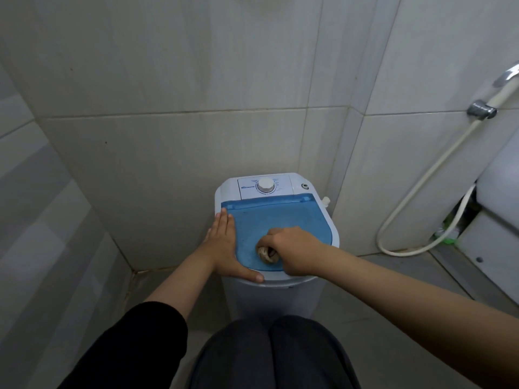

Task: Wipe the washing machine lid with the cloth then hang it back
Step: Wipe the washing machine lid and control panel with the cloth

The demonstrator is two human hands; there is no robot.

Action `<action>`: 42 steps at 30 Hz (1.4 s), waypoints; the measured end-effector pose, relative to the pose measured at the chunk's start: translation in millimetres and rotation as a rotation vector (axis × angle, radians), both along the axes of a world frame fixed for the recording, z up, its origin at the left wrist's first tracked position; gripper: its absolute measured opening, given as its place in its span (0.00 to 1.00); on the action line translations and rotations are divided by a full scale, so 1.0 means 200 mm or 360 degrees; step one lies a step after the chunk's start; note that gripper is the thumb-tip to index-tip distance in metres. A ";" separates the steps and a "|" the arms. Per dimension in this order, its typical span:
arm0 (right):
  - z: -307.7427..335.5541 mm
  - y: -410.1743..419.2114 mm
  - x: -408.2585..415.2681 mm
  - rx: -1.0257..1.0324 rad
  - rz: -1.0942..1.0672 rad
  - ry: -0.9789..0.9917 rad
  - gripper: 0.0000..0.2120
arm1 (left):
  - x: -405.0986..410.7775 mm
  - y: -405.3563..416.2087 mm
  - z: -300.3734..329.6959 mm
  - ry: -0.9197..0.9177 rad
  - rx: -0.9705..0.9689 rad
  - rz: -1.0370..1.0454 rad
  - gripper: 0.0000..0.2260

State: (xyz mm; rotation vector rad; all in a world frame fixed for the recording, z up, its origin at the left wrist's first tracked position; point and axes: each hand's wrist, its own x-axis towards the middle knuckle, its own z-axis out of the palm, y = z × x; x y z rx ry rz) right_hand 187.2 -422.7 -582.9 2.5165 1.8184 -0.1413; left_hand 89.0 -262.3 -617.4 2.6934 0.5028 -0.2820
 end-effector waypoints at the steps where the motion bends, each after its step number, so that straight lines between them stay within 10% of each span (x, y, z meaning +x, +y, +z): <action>1: 0.01 0.00 -0.01 -0.0014 0.0008 0.0011 0.21 | 0.00 0.00 0.00 0.0003 -0.0002 0.0001 0.76; 32: 0.22 -0.01 0.13 -0.0703 -0.0120 -0.0391 0.13 | 0.00 0.00 0.02 0.0072 0.0048 -0.0001 0.76; 35: 0.24 -0.07 0.17 -0.0342 -0.0204 -0.0119 0.05 | 0.01 0.00 0.02 0.0060 0.0059 0.0002 0.77; 42: -0.13 -0.10 0.01 0.0171 0.0466 -0.0238 0.21 | 0.01 0.00 0.02 0.0089 0.0050 -0.0012 0.77</action>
